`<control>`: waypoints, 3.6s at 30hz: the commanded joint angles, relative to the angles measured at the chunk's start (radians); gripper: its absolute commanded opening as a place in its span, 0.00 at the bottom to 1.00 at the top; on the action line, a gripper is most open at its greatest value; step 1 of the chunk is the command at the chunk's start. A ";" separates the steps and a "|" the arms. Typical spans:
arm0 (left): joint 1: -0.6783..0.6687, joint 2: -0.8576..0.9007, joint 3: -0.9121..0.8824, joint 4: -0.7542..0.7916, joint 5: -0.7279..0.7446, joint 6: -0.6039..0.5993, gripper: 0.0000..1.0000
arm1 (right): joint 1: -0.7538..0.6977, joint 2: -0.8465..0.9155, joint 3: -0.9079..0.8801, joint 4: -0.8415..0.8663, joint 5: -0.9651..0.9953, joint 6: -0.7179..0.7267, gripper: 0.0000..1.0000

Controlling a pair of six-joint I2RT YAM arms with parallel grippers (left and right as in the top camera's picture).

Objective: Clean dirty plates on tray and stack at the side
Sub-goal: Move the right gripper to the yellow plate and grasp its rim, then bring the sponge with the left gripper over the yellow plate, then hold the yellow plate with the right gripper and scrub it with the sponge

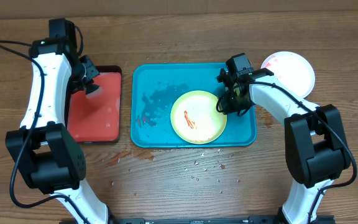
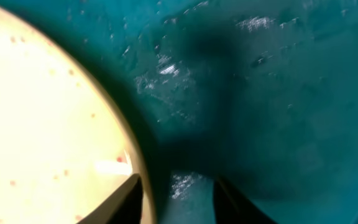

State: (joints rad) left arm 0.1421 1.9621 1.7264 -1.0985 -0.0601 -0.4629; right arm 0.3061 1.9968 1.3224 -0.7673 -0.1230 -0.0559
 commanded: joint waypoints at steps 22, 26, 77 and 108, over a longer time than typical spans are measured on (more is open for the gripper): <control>-0.354 0.002 -0.005 0.120 0.285 0.168 0.04 | 0.026 0.090 -0.001 0.317 -0.108 0.368 0.04; -0.419 0.002 -0.005 0.166 0.242 0.167 0.04 | 0.026 0.092 0.001 0.346 -0.154 0.367 0.04; -0.608 0.144 -0.146 0.423 0.150 -0.043 0.04 | 0.029 0.026 0.024 0.309 -0.048 0.449 0.42; -0.645 0.144 -0.253 0.587 0.083 -0.052 0.04 | 0.052 0.091 0.024 0.325 0.018 0.453 0.07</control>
State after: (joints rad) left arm -0.4980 2.1086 1.4830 -0.5224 0.0849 -0.5182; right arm 0.3550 2.0697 1.3472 -0.4454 -0.1226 0.3954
